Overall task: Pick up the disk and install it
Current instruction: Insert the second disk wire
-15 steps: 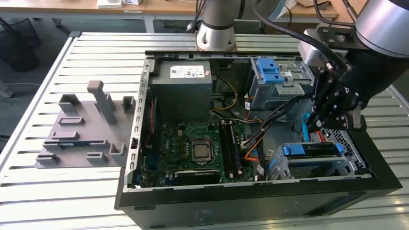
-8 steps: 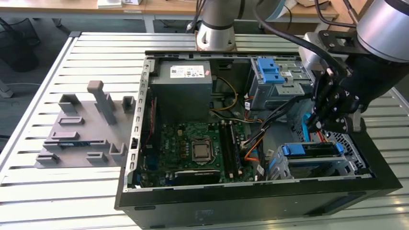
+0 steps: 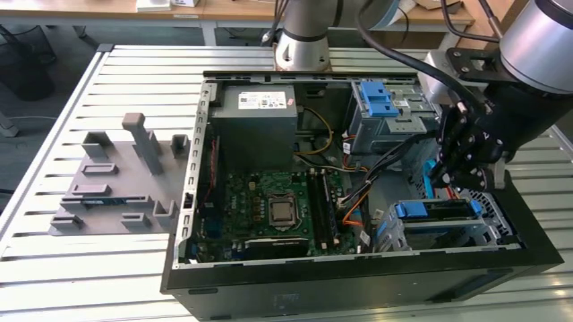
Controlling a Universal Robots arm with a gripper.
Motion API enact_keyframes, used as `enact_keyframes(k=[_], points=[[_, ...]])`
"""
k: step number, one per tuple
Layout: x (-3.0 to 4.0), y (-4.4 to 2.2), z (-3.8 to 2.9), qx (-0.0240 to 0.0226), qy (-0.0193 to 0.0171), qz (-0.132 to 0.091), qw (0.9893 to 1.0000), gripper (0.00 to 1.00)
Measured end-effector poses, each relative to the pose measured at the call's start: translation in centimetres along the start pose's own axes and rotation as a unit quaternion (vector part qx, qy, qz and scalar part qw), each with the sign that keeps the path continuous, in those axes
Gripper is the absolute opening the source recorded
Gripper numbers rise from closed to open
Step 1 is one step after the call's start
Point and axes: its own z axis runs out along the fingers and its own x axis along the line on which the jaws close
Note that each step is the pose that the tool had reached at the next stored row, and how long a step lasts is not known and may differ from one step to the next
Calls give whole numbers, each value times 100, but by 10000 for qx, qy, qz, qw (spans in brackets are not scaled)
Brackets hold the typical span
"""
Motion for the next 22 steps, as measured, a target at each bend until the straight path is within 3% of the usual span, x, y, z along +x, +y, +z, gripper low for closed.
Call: enact_keyframes(k=[9, 15, 22], points=[[102, -11, 53, 4, 2, -98, 10000, 16], [126, -13, 56, 6, 30, -107, 9999, 16], [166, -18, 85, 7, 29, -107, 9999, 16]])
